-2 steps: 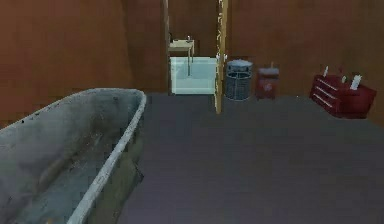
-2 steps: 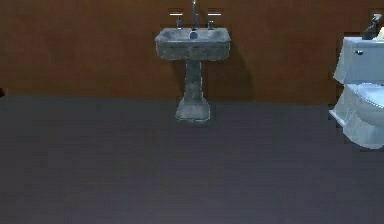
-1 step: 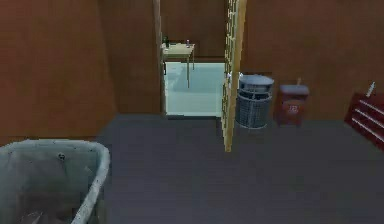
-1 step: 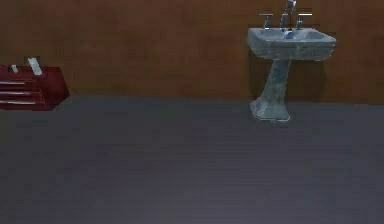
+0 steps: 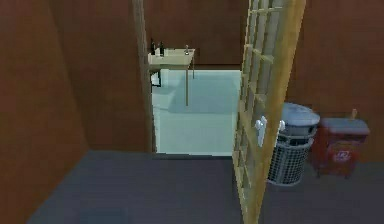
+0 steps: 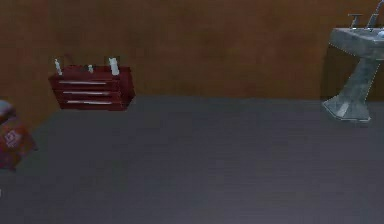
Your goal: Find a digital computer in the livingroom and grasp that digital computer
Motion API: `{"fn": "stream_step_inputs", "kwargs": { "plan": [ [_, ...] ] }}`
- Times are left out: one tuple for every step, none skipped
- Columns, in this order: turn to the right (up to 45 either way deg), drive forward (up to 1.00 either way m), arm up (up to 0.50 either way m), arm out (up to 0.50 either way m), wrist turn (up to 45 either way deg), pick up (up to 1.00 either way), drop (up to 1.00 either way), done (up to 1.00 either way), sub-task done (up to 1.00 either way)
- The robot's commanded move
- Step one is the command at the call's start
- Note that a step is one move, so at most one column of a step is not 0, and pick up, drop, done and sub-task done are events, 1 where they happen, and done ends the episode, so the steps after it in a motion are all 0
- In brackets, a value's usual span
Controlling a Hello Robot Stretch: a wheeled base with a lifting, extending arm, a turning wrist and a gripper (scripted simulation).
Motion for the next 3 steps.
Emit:
{"fn": "stream_step_inputs", "kwargs": {
  "plan": [
    [0.0,0.8,0.0,0.0,0.0,0.0,0.0,0.0,0.0],
    [-6.0,0.0,0.0,0.0,0.0,0.0,0.0,0.0,0.0],
    [0.0,1.0,0.0,0.0,0.0,0.0,0.0,0.0,0.0]
  ]
}}
